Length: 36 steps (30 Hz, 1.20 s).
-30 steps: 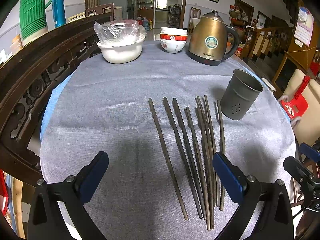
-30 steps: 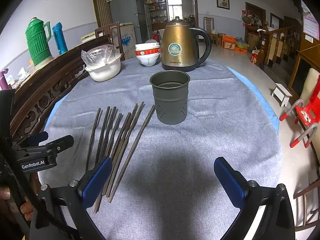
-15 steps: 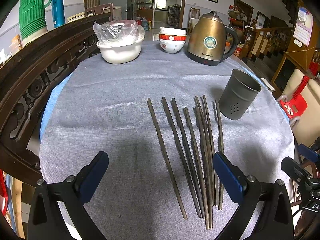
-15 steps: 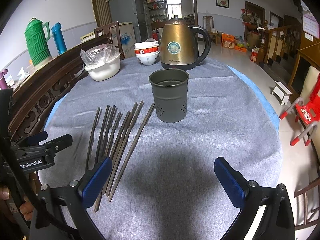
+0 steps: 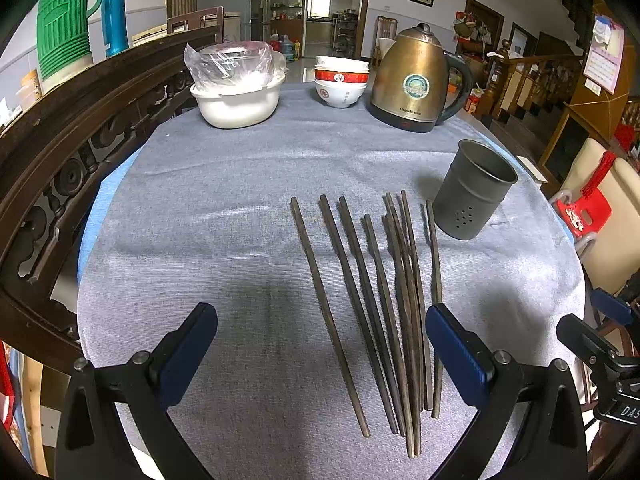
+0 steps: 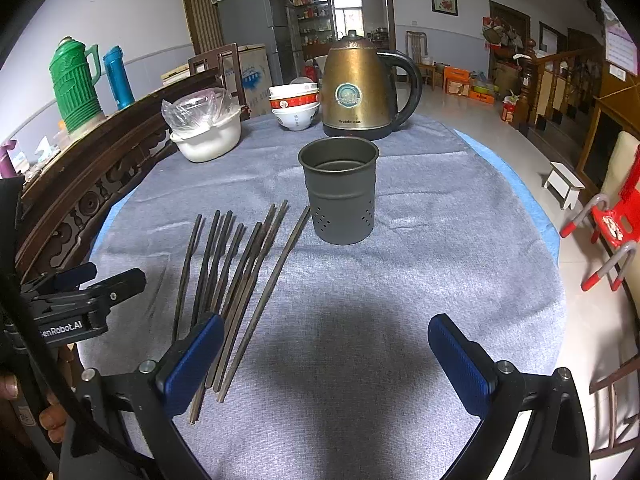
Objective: Organize utensils
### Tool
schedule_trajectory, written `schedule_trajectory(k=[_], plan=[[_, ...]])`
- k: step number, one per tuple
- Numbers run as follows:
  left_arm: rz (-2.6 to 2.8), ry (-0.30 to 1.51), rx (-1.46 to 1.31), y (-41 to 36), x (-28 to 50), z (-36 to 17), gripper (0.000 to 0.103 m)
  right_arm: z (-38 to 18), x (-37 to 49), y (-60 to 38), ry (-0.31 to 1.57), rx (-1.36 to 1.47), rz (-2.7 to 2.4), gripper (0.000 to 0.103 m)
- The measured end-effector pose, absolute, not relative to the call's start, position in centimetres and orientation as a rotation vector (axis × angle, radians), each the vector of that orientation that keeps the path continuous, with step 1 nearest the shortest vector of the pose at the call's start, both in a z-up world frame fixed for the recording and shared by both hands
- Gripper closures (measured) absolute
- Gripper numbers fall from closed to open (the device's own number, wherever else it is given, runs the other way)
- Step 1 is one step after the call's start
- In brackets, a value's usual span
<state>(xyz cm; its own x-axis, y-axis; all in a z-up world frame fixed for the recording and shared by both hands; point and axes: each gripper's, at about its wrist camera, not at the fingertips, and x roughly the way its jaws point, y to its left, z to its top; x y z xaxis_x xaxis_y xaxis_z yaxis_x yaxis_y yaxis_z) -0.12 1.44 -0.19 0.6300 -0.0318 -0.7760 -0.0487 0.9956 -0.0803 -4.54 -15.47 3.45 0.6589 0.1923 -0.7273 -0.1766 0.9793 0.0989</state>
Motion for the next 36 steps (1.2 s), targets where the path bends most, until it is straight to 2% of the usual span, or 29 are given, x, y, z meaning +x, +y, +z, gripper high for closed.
schedule_trajectory(k=[28, 36], plan=[[-0.005, 0.883, -0.095, 1.2, -0.2, 0.1, 0.000, 3.5, -4.5, -15.3, 0.825, 0.021, 0.215, 0.000], [0.026, 0.897, -0.151, 3.5, 0.0, -0.3, 0.000, 3.4, -3.8, -15.7, 0.858, 0.063, 0.226, 0.000]])
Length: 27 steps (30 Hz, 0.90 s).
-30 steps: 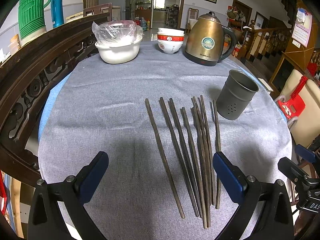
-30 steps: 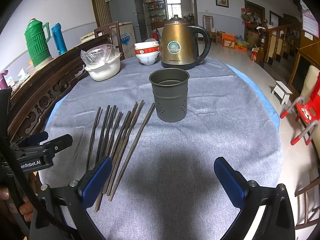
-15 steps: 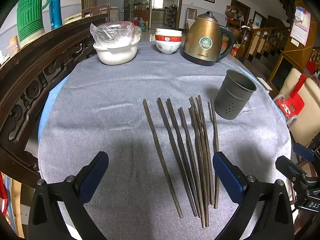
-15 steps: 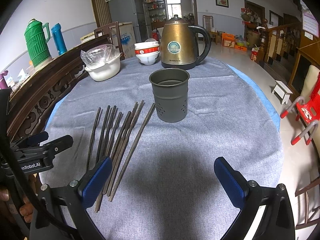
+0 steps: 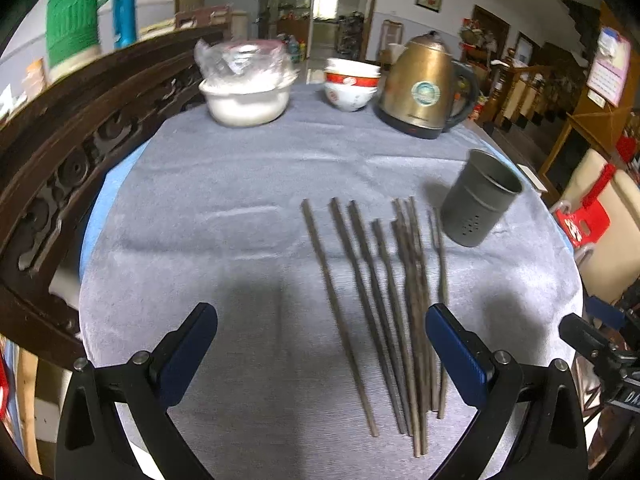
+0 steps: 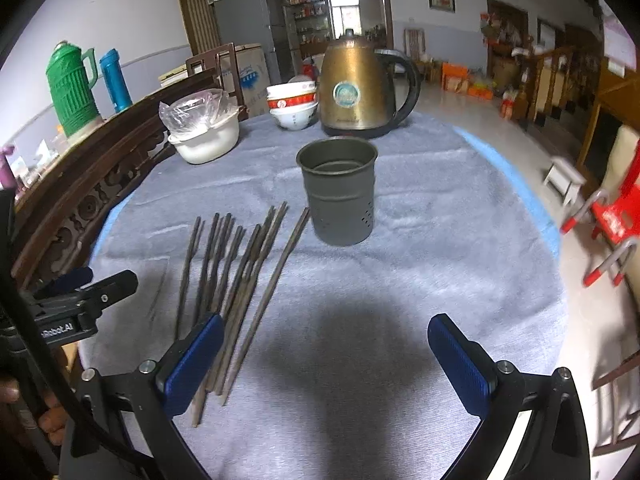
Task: Organize utensils
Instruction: 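Grasp one dark chopstick with the right gripper while the left gripper grasps another chopstick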
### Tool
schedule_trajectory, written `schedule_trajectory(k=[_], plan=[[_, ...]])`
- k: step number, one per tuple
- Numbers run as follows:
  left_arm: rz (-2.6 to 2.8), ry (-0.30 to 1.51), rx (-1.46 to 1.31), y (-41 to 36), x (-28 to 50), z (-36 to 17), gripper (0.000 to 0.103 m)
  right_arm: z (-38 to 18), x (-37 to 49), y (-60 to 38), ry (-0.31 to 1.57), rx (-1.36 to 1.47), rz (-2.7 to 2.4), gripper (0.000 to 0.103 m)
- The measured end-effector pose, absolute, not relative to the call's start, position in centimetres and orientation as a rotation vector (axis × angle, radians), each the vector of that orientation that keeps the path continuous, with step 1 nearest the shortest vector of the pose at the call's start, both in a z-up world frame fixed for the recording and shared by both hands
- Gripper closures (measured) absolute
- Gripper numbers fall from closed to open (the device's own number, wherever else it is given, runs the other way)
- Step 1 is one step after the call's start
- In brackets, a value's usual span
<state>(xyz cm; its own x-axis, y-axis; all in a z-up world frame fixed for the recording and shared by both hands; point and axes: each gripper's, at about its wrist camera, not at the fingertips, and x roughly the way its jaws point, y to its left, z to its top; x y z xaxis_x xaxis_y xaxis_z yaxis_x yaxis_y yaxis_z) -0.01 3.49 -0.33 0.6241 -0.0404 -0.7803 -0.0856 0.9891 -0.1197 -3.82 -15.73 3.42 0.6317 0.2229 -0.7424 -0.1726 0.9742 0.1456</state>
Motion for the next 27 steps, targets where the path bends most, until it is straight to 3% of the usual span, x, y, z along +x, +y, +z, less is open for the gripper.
schedule_trajectory(k=[5, 15, 21, 24, 27], plan=[[0.074, 0.981, -0.262, 6.5, 0.9, -2.3, 0.000, 1.7, -0.7, -15.9, 1.017, 0.208, 0.305, 0.003], [0.104, 1.066, -0.441, 9.9, 1.8, -5.5, 0.000, -3.8, 6.2, -12.6, 1.290, 0.417, 0.332, 0.064], [0.074, 1.094, -0.451, 9.8, 2.5, -6.3, 0.001, -5.1, 7.8, -11.4, 1.315, 0.442, 0.268, 0.070], [0.054, 1.111, -0.444, 9.4, 2.9, -6.5, 0.006, -5.5, 8.6, -10.6, 1.332, 0.405, 0.246, 0.089], [0.030, 1.142, -0.444, 8.9, 3.6, -6.7, 0.020, -5.6, 8.7, -10.1, 1.345, 0.365, 0.260, 0.095]])
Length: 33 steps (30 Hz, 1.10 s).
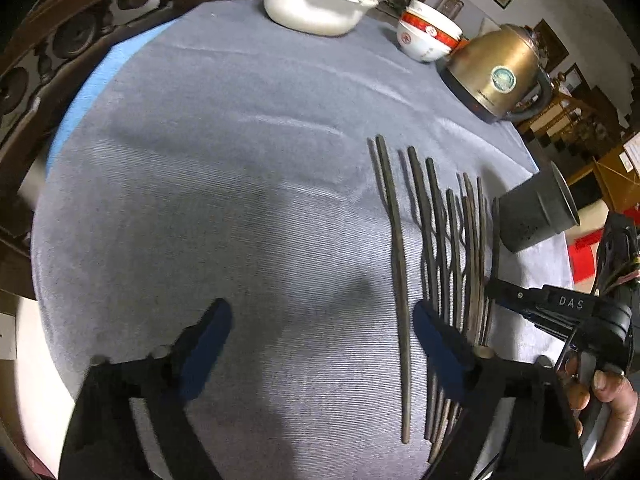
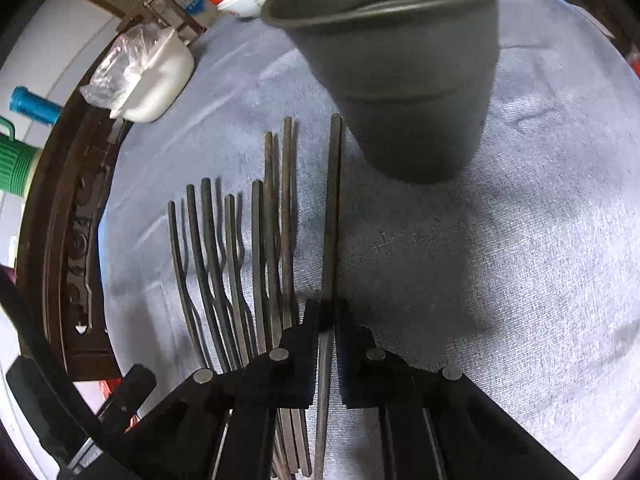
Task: Organize utensils
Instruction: 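Grasp one dark chopstick with the right gripper while the left gripper grasps another chopstick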
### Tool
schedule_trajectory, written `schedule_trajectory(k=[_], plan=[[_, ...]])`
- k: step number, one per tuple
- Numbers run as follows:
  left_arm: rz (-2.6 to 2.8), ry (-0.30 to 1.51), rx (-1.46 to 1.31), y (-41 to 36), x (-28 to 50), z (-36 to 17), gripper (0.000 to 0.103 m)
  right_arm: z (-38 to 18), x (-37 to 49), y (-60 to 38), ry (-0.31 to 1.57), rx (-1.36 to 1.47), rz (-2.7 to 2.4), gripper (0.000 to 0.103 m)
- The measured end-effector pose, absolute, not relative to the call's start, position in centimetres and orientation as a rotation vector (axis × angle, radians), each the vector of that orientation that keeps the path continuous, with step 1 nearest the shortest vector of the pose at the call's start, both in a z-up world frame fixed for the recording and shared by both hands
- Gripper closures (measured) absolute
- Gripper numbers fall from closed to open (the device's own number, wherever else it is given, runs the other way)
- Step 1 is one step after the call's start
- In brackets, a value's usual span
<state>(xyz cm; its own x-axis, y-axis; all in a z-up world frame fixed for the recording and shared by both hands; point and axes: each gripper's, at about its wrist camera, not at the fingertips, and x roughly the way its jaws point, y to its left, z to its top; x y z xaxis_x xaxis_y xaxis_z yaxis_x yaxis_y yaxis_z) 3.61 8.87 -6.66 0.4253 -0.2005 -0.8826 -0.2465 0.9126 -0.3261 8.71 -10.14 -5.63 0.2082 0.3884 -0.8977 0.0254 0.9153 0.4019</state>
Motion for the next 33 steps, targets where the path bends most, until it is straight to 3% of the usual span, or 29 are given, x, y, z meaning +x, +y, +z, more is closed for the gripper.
schedule_trajectory(k=[4, 15, 17, 18, 19, 20, 29, 33], plan=[[0.007, 1.192, -0.433, 7.9, 4.5, -6.9, 0.038, -5.0, 8.6, -9.3, 1.372, 0.248, 0.297, 0.095], [0.044, 1.277, -0.355, 4.2, 8.4, -7.1, 0.043, -5.5, 6.2, -11.7, 1.400, 0.204, 0.355, 0.093], [0.058, 1.291, -0.301, 3.4, 9.0, -7.0, 0.054, -5.6, 6.2, -11.8, 1.391, 0.215, 0.369, 0.093], [0.073, 1.296, -0.257, 3.1, 9.1, -7.0, 0.066, -5.7, 6.2, -12.0, 1.389, 0.222, 0.374, 0.093], [0.071, 1.302, -0.226, 2.9, 9.2, -7.0, 0.095, -5.7, 6.2, -12.1, 1.388, 0.230, 0.380, 0.093], [0.051, 1.330, -0.195, 2.7, 9.4, -7.2, 0.097, -5.8, 6.3, -12.1, 1.389, 0.234, 0.386, 0.093], [-0.050, 1.433, -0.120, 4.0, 8.5, -6.8, 0.096, -6.1, 6.8, -12.6, 1.415, 0.172, 0.436, 0.093], [-0.038, 1.409, -0.153, 5.2, 9.2, -5.8, 0.063, -5.9, 7.7, -11.3, 1.431, 0.100, 0.412, 0.087]])
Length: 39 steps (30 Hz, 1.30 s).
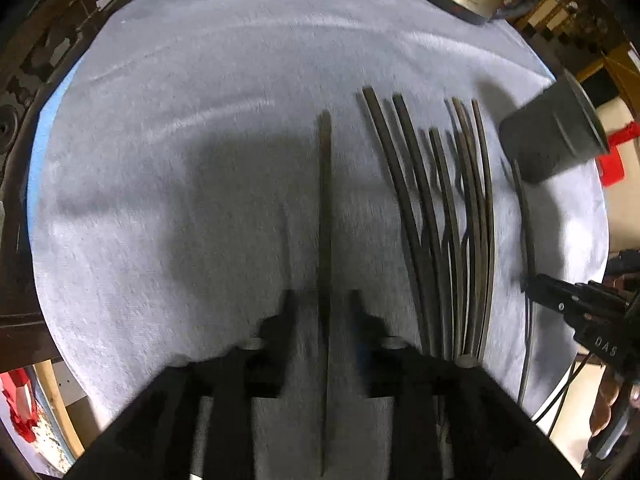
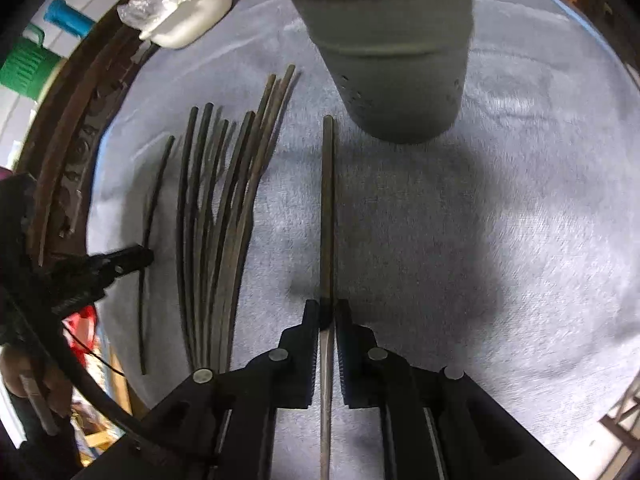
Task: Organize utensils
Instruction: 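Grasp one dark chopstick with the right gripper while the left gripper grasps another chopstick, then lift both held chopsticks and carry them toward the gray perforated cup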
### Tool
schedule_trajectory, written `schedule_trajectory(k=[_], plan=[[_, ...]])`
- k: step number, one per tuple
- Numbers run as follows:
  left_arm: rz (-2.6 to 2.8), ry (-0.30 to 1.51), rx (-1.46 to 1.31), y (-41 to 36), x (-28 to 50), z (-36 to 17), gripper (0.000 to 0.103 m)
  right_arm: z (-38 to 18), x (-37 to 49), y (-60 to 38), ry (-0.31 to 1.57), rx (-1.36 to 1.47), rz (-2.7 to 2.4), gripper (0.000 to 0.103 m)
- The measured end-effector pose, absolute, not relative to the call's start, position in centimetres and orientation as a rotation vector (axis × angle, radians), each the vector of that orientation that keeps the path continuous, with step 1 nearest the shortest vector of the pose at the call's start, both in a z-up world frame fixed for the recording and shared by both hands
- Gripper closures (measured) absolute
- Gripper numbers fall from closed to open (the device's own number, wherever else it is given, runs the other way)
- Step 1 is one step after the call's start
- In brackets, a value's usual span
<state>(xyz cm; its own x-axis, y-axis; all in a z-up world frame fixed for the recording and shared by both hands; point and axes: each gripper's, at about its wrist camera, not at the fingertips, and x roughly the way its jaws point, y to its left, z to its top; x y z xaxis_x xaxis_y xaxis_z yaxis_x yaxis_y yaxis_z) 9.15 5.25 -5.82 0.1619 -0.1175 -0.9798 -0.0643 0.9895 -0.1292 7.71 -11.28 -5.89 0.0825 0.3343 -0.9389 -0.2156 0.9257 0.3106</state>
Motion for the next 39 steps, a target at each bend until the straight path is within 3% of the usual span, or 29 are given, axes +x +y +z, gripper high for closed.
schedule_trajectory(k=[4, 5, 6, 7, 9, 10, 13, 17, 26, 34, 39], plan=[[-0.028, 1.399, -0.161, 5.3, 10.1, -5.7, 0.060, -4.9, 9.2, -10.6, 1.412, 0.081, 0.378, 0.062], [-0.023, 1.402, -0.155, 5.4, 10.3, -5.8, 0.060, -4.8, 9.6, -10.3, 1.408, 0.071, 0.371, 0.049], [-0.012, 1.413, -0.149, 5.4, 10.7, -5.9, 0.060, -5.0, 10.2, -10.0, 1.402, 0.049, 0.353, 0.045], [-0.005, 1.421, -0.146, 5.4, 10.7, -5.9, 0.067, -5.3, 10.7, -9.8, 1.413, 0.041, 0.337, 0.045], [0.004, 1.418, -0.111, 5.2, 11.1, -6.2, 0.086, -5.7, 11.2, -9.0, 1.435, 0.043, 0.348, 0.049], [0.000, 1.420, -0.100, 5.3, 11.1, -6.2, 0.095, -5.7, 11.3, -8.5, 1.432, 0.013, 0.352, 0.059], [-0.018, 1.428, -0.095, 5.5, 11.6, -6.6, 0.097, -5.8, 11.9, -7.6, 1.431, -0.067, 0.322, 0.079], [-0.051, 1.445, -0.097, 6.4, 11.6, -6.6, 0.097, -6.0, 12.7, -6.9, 1.458, -0.176, 0.318, 0.094], [-0.090, 1.433, -0.192, 11.6, 9.3, -5.7, 0.098, -5.4, 12.0, -5.8, 1.460, -0.218, 0.366, 0.097], [-0.076, 1.116, -0.367, 16.2, 4.6, 0.8, 0.098, -0.1, 7.3, -8.1, 1.231, 0.019, 0.426, 0.097], [-0.014, 0.822, -0.424, 17.4, 1.3, 4.7, 0.098, 5.1, 4.6, -13.0, 0.961, 0.159, 0.367, 0.097]])
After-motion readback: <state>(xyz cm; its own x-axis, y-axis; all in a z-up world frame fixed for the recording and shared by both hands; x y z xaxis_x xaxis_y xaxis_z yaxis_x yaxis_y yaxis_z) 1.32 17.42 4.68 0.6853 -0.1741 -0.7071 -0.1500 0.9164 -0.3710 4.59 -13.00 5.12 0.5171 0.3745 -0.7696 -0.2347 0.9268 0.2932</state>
